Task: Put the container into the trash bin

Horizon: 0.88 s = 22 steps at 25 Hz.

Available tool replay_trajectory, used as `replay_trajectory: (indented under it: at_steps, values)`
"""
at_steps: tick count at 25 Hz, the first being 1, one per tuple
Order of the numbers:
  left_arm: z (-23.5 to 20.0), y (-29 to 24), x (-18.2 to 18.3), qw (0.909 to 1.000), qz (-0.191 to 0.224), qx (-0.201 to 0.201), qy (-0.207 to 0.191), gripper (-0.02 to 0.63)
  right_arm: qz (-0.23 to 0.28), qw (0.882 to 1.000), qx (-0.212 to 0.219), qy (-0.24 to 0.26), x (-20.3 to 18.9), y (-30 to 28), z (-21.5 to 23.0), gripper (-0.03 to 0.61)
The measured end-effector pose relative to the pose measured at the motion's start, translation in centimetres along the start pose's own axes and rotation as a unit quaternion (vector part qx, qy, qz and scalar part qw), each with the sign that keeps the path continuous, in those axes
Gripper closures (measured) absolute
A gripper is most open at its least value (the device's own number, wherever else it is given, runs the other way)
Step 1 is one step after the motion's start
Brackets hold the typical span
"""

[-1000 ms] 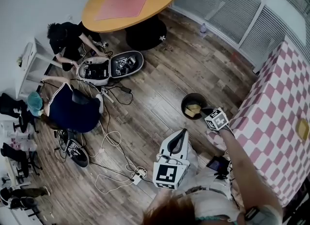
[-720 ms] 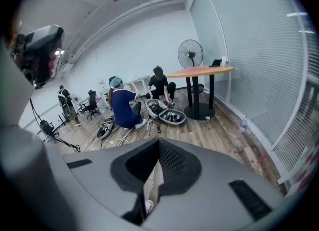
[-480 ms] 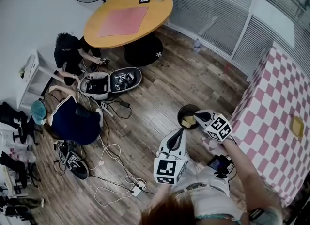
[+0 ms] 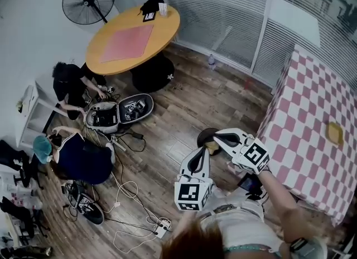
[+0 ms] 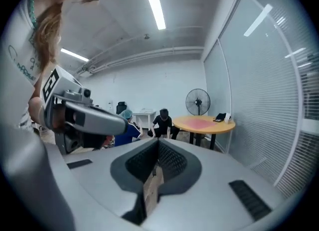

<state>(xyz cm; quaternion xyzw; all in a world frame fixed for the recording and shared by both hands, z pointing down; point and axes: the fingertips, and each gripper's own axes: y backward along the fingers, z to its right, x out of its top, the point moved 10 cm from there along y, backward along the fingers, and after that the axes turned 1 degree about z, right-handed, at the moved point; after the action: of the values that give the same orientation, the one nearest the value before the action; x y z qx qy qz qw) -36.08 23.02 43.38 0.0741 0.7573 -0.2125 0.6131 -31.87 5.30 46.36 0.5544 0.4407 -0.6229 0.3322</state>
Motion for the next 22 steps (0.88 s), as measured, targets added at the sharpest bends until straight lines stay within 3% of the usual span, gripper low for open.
replay_trajectory:
  at_steps: [9,18,22]
  values:
    - [1.8,0.4,3.4,0.9975,0.053,-0.02,-0.043,0.607,0.065,0.997,-0.036,0.033,6.0,3.2,-3.3,0.584]
    - [3.3,1.9,4.8,0.9961,0.066,-0.024,-0.053,0.607,0.074,0.993,-0.075,0.045,8.6,5.3,-5.5,0.584]
    - [3.6,1.7,4.0,0.9954,0.067,-0.026,-0.064,0.607,0.074,0.992,-0.088,0.045,7.8,6.0,-5.7,0.584]
